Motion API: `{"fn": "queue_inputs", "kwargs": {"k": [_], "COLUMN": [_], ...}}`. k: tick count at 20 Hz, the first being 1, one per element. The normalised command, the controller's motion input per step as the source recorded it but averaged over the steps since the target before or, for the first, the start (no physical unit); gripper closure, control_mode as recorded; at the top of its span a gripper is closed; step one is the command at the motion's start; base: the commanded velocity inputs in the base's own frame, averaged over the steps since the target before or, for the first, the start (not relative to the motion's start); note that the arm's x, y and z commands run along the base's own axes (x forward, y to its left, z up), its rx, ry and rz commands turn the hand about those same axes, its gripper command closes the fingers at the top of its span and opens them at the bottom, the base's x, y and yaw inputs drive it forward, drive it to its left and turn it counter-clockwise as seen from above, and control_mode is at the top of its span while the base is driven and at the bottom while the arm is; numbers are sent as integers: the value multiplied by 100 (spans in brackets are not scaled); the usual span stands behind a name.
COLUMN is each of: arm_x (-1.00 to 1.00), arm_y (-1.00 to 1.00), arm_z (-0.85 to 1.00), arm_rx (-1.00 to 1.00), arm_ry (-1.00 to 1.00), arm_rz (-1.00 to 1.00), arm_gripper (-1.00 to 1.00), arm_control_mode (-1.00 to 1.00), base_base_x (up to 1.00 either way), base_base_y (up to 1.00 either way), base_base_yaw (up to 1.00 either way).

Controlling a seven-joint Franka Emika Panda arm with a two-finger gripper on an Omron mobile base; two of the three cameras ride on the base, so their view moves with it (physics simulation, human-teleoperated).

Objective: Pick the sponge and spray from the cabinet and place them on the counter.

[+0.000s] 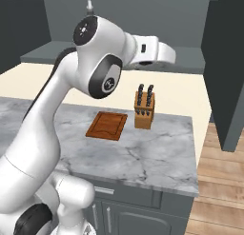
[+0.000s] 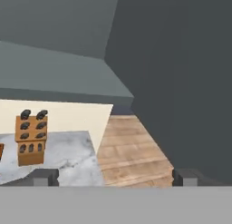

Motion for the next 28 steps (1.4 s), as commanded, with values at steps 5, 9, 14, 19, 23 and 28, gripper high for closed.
{"fn": "queue_inputs", "kwargs": {"k": [5,9,14,19,23,28], "arm_x": [-88,-82,-11,45,62,69], "arm_y": [63,77,67,65,52,43], "arm_z": [-10,-31,-16,0,0,0], "arm_rx": [18,13,14,8,5,3], "arm_ry": [7,0,-1,-9,-13,-11], "arm_rz": [0,4,4,0,0,0], "arm_gripper": [-100,-100,-100,-100,-100,-100], "arm_control_mode": [-100,-100,-100,-100,-100,-100], "base_base_x": [0,0,0,0,0,0], "base_base_y": [0,0,0,0,0,0], "base_base_yaw": [0,0,0,0,0,0]}}
